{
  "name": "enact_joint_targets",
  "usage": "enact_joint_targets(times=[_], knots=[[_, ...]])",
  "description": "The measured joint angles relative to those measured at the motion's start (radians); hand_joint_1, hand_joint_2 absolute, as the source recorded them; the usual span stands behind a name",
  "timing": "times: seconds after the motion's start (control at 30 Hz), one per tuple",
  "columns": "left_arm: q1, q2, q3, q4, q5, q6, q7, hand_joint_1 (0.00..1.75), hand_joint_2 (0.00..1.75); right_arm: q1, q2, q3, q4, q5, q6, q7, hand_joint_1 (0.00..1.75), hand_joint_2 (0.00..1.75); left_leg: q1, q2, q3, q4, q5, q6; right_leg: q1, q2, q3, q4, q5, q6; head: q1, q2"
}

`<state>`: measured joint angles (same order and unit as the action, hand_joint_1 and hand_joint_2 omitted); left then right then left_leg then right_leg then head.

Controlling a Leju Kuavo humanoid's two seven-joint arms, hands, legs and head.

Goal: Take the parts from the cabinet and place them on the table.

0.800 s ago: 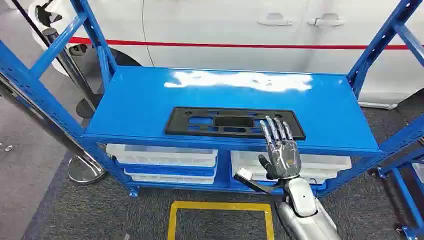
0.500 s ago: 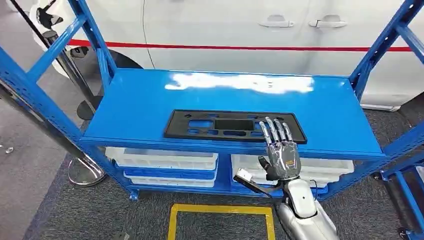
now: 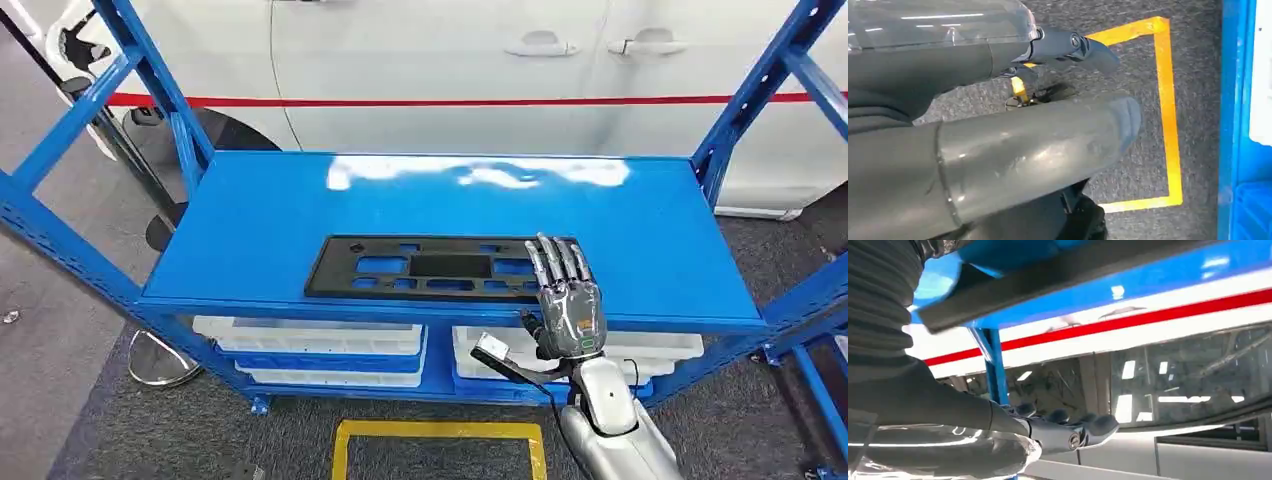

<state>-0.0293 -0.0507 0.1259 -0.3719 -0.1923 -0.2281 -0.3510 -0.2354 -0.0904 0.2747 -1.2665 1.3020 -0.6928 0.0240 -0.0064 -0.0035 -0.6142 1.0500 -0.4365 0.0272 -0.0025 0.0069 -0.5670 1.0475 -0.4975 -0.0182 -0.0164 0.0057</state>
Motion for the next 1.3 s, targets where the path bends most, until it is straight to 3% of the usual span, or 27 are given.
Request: enact_joint_targets(times=[0.1, 0.17, 0.2, 0.27, 0.3, 0.33, 0.37, 0.43, 0.47, 0.5, 0.53, 0.63, 0.7, 0.8, 0.83, 0.87, 0.9, 0.97, 1.0, 1.03, 1.13, 1.17, 1.2, 1.23, 1.3], knots=[[0.002, 0.000, -0.001, -0.001, 0.002, 0.000, 0.000, 0.00, 0.00, 0.004, 0.001, 0.000, 0.000, 0.001, 0.000, 0.000, 0.00, 1.75, -0.006, -0.002, 0.004, -0.018, -0.005, 0.010, -0.008, 0.000, 0.002, -0.011, 0.000, 0.016, 0.000, 0.000], [0.004, -0.001, -0.001, -0.005, 0.004, 0.002, -0.001, 0.00, 0.00, 0.004, 0.001, -0.002, -0.008, 0.004, -0.001, 0.000, 0.00, 1.75, 0.004, 0.001, 0.034, -0.055, 0.005, 0.017, -0.006, -0.004, 0.010, -0.001, -0.011, 0.025, 0.001, 0.000], [0.003, -0.001, -0.001, -0.006, 0.004, 0.002, -0.001, 0.00, 0.00, 0.000, 0.001, -0.004, -0.008, 0.004, -0.001, 0.000, 0.00, 1.75, 0.006, 0.001, 0.044, -0.064, 0.004, 0.020, -0.004, -0.004, -0.010, 0.039, -0.028, 0.028, 0.001, 0.000], [0.000, 0.000, -0.002, -0.006, 0.005, 0.002, -0.001, 0.00, 0.00, 0.004, 0.002, -0.005, -0.008, 0.004, -0.001, 0.000, 0.00, 1.75, 0.006, 0.002, 0.053, -0.063, -0.004, 0.031, -0.007, -0.004, -0.098, 0.190, -0.087, 0.033, 0.000, 0.000], [0.000, 0.000, -0.002, -0.006, 0.005, 0.002, -0.001, 0.00, 0.00, 0.008, 0.002, -0.006, -0.008, 0.005, -0.001, 0.000, 0.00, 1.75, 0.006, 0.002, 0.056, -0.062, -0.010, 0.032, -0.010, -0.004, -0.141, 0.253, -0.102, 0.037, 0.000, 0.000], [0.001, 0.000, -0.003, -0.006, 0.008, 0.003, 0.000, 0.00, 0.00, 0.012, 0.001, -0.006, -0.007, 0.006, 0.000, 0.000, 0.00, 1.75, 0.006, 0.001, 0.062, -0.061, -0.015, 0.030, -0.012, -0.004, -0.170, 0.283, -0.095, 0.041, 0.000, 0.000], [0.004, 0.000, -0.005, -0.006, 0.014, 0.003, 0.000, 0.00, 0.00, 0.012, 0.001, -0.006, -0.007, 0.007, 0.000, 0.000, 0.00, 1.75, 0.008, 0.001, 0.069, -0.058, -0.021, 0.028, -0.016, -0.005, -0.173, 0.262, -0.061, 0.045, 0.000, 0.000], [0.005, -0.002, -0.007, -0.006, 0.018, 0.005, 0.001, 0.00, 0.00, 0.012, 0.001, -0.008, -0.008, 0.009, 0.000, 0.000, 0.00, 1.75, 0.013, -0.001, 0.083, -0.047, -0.039, 0.020, -0.024, -0.007, -0.121, 0.119, 0.047, 0.052, 0.000, 0.000], [0.005, -0.002, -0.008, -0.008, 0.023, 0.009, 0.001, 0.00, 0.00, 0.012, 0.001, -0.010, -0.008, 0.009, -0.001, 0.000, 0.30, 1.75, 0.015, -0.002, 0.087, -0.036, -0.052, 0.013, -0.028, -0.008, -0.089, 0.034, 0.091, 0.053, 0.000, 0.000], [0.004, -0.002, -0.008, -0.009, 0.025, 0.013, 0.002, 0.00, 0.00, 0.010, 0.002, -0.011, -0.006, 0.009, 0.000, 0.001, 1.75, 1.75, 0.008, -0.003, 0.077, -0.027, -0.064, 0.002, -0.023, -0.008, -0.082, 0.027, 0.068, 0.052, 0.001, 0.000], [0.001, -0.002, -0.008, -0.010, 0.026, 0.014, 0.004, 0.00, 0.00, 0.011, 0.002, -0.011, -0.011, 0.010, 0.001, 0.001, 1.75, 1.75, 0.008, -0.004, 0.076, -0.016, -0.071, -0.004, -0.022, -0.004, -0.079, 0.016, 0.061, 0.039, -0.001, 0.000], [0.002, -0.002, -0.011, -0.019, 0.026, 0.016, 0.005, 0.00, 0.00, 0.010, 0.001, -0.012, -0.014, 0.006, 0.004, 0.001, 1.75, 1.75, 0.010, -0.002, 0.081, -0.024, -0.073, -0.018, -0.020, 0.000, -0.080, 0.016, 0.058, 0.023, 0.001, 0.000], [0.000, -0.002, -0.013, -0.026, 0.026, 0.017, 0.005, 0.00, 0.00, 0.010, 0.000, -0.013, -0.019, 0.005, 0.008, 0.002, 1.75, 1.75, 0.014, 0.000, 0.069, 0.016, -0.102, -0.028, -0.024, -0.002, -0.070, 0.010, 0.055, 0.011, 0.000, 0.000], [-0.001, -0.002, -0.016, -0.030, 0.026, 0.019, 0.005, 0.00, 0.00, 0.010, 0.000, -0.013, -0.021, 0.001, 0.009, 0.000, 1.75, 1.75, 0.017, 0.000, -0.049, 0.236, -0.194, -0.038, -0.020, -0.005, -0.066, 0.010, 0.049, 0.003, 0.000, 0.000], [0.002, -0.002, -0.017, -0.032, 0.027, 0.022, 0.004, 0.00, 0.00, 0.010, 0.000, -0.013, -0.021, -0.004, 0.009, 0.000, 1.75, 1.75, 0.017, 0.000, -0.080, 0.281, -0.197, -0.039, -0.019, -0.005, -0.065, 0.010, 0.047, 0.002, 0.000, 0.000], [0.004, -0.002, -0.018, -0.034, 0.029, 0.024, 0.004, 0.00, 0.00, 0.010, 0.000, -0.013, -0.022, -0.008, 0.009, -0.002, 1.75, 1.75, 0.017, 0.000, -0.085, 0.274, -0.174, -0.037, -0.018, -0.004, -0.064, 0.010, 0.046, 0.002, 0.000, 0.000], [0.004, -0.002, -0.018, -0.037, 0.029, 0.027, 0.003, 0.00, 0.00, 0.010, 0.000, -0.013, -0.022, -0.013, 0.008, -0.003, 1.75, 1.75, 0.017, 0.000, -0.069, 0.227, -0.132, -0.035, -0.018, -0.003, -0.061, 0.010, 0.045, 0.002, 0.000, 0.000], [0.003, 0.001, -0.018, -0.049, 0.034, 0.030, 0.003, 0.00, 0.00, 0.009, 0.000, -0.014, -0.031, -0.023, 0.008, -0.010, 1.75, 1.75, 0.016, 0.000, -0.001, 0.063, -0.034, -0.024, -0.018, -0.002, -0.053, 0.010, 0.042, 0.006, 0.000, 0.000], [0.002, 0.002, -0.019, -0.055, 0.036, 0.031, 0.003, 0.00, 0.00, 0.007, 0.000, -0.014, -0.036, -0.029, 0.007, -0.013, 1.75, 1.75, 0.014, -0.001, 0.022, 0.002, -0.025, -0.017, -0.019, -0.002, -0.053, 0.008, 0.042, 0.007, 0.000, 0.000], [0.002, 0.002, -0.021, -0.058, 0.040, 0.032, 0.003, 0.00, 0.00, 0.006, 0.000, -0.014, -0.040, -0.032, 0.007, -0.016, 1.75, 1.75, 0.007, -0.001, 0.029, -0.016, -0.030, -0.013, -0.015, -0.001, -0.055, 0.008, 0.043, 0.014, 0.000, 0.000], [0.004, 0.003, -0.024, -0.070, 0.050, 0.036, 0.003, 0.00, 0.00, 0.006, 0.000, -0.016, -0.052, -0.047, 0.007, -0.024, 1.75, 1.75, 0.003, -0.003, 0.030, -0.022, -0.026, 0.001, -0.019, -0.001, -0.052, -0.005, 0.051, 0.033, 0.000, 0.000], [0.005, 0.003, -0.024, -0.076, 0.056, 0.038, 0.003, 0.00, 0.00, 0.006, 0.000, -0.019, -0.061, -0.050, 0.007, -0.026, 1.75, 1.75, 0.015, -0.003, 0.041, -0.042, -0.015, 0.012, -0.017, -0.001, -0.052, -0.001, 0.048, 0.039, 0.000, 0.000], [0.004, 0.003, -0.025, -0.077, 0.058, 0.038, 0.002, 0.00, 0.00, 0.005, -0.003, -0.023, -0.064, -0.055, 0.007, -0.029, 1.75, 1.75, 0.012, 0.000, 0.047, -0.049, -0.011, 0.014, -0.020, -0.003, -0.056, 0.016, 0.035, 0.040, 0.001, 0.000], [0.002, 0.003, -0.026, -0.080, 0.064, 0.040, 0.001, 0.00, 0.00, 0.001, -0.004, -0.026, -0.069, -0.059, 0.007, -0.033, 1.75, 1.75, 0.012, 0.001, 0.048, -0.050, -0.010, 0.019, -0.018, -0.003, -0.080, 0.067, -0.001, 0.040, 0.002, 0.000], [0.002, 0.003, -0.026, -0.082, 0.071, 0.044, -0.001, 0.00, 0.00, 0.003, -0.006, -0.028, -0.076, -0.067, 0.007, -0.035, 1.75, 1.75, 0.008, 0.002, 0.048, -0.049, -0.012, 0.025, -0.019, -0.003, -0.150, 0.215, -0.073, 0.043, 0.001, 0.000]])
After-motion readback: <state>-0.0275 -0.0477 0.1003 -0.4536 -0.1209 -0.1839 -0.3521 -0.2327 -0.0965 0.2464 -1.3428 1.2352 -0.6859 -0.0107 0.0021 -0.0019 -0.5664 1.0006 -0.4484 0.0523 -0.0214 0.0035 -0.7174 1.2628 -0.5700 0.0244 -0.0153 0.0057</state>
